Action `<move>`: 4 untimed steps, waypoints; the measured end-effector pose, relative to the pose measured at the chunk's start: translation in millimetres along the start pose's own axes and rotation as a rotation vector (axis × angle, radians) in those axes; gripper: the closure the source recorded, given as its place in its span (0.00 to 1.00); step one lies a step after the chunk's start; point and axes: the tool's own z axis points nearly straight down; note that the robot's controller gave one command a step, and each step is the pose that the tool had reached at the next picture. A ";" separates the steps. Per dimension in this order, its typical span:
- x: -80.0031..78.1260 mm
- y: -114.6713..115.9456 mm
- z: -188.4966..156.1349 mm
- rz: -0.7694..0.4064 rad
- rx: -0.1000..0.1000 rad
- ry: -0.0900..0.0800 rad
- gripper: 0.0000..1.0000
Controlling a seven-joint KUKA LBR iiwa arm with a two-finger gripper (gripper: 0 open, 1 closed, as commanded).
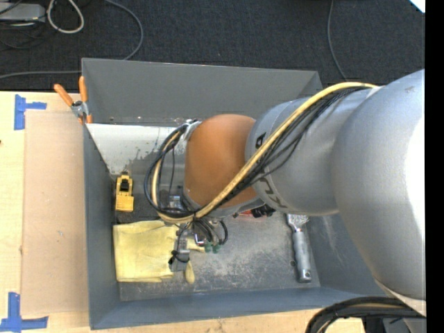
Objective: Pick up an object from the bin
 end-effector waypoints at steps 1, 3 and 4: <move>0.0 0.0 0.0 0.000 0.000 0.000 0.00; 40.1 17.2 60.4 -0.032 0.001 0.004 1.00; 44.1 10.0 -42.3 -0.014 0.003 0.009 1.00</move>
Offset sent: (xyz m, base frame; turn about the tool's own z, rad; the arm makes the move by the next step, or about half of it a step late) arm -0.0394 0.0182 -0.0591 -0.0336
